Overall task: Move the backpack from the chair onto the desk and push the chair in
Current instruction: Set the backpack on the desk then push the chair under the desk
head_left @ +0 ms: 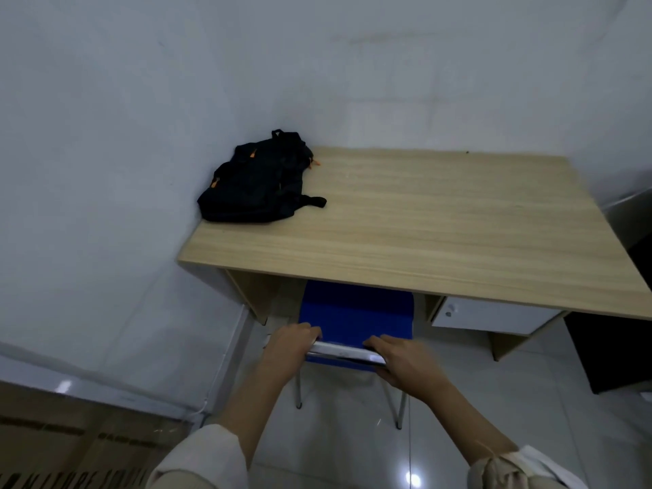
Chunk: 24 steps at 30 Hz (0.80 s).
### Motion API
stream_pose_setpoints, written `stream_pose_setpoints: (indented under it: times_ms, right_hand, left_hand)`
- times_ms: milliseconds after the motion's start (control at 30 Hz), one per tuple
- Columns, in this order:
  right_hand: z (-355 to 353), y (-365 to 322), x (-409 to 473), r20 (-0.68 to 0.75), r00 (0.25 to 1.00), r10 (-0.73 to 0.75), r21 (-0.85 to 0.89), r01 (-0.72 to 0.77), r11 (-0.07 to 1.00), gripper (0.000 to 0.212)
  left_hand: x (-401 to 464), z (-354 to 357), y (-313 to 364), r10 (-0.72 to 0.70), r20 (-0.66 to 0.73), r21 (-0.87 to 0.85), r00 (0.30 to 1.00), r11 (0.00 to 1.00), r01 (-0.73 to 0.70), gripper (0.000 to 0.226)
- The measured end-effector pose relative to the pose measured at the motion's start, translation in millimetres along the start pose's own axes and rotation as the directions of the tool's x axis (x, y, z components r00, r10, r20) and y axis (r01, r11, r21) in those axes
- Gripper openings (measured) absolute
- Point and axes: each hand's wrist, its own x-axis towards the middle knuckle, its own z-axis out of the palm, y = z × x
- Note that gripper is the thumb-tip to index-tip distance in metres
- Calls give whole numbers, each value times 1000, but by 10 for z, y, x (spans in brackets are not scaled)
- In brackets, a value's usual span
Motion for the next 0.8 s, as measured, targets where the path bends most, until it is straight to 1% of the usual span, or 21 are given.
stream_pose_setpoints:
  times_ms: [67,133,200,233,267,333,433,533,600,667,800]
  right_hand:
    - [10,106,126,-34,999,-13,-49,11,999,36]
    - [3,185,224,-70,997,-13,-84,7,996,35]
    - [-9,285,348,-80,997,-4,-97,-4,995,33]
    - [-30,326,397,-87,996,-1,-106,-8,994,33]
    - [-49,368,453,-98,995,-2,-115,-9,993,33]
    - [-67,454,561,-107,994,-8,-135,-6,991,35]
    - [-86,601,799,-134,991,-5,-155,-16,988,35]
    - [-77,730,1021,-179,984,2,-114,-23,993,35]
    - [-85,776,1100,-203,979,-24,-138,-4,990,33]
    - [-69,809,1115,-234,971,-57,-141,24,990,31]
    - [-41,839,1117,-257,965,-58,-128,25,991,34]
  left_hand:
    - [152,-23,-58,-18,19,21,1000,1000,18,31]
    - [278,-59,-89,-21,-17,60,1000,998,22,31]
    - [445,-99,-137,6,23,96,1000,995,-8,39]
    - [506,-109,-160,15,16,114,1000,993,-16,44]
    - [575,-108,-185,33,-21,119,999,992,-30,46]
    - [697,-127,-235,57,-29,89,998,995,-54,44]
    - [964,-231,-328,92,-58,114,994,990,-85,41]
    - [1203,-309,-478,95,-51,81,994,993,-91,37]
    - [1325,-305,-574,172,-28,-4,985,985,-172,22]
    - [1372,-285,-625,222,-18,-67,975,973,-223,24]
    - [1447,-270,-687,294,23,-75,956,954,-291,22]
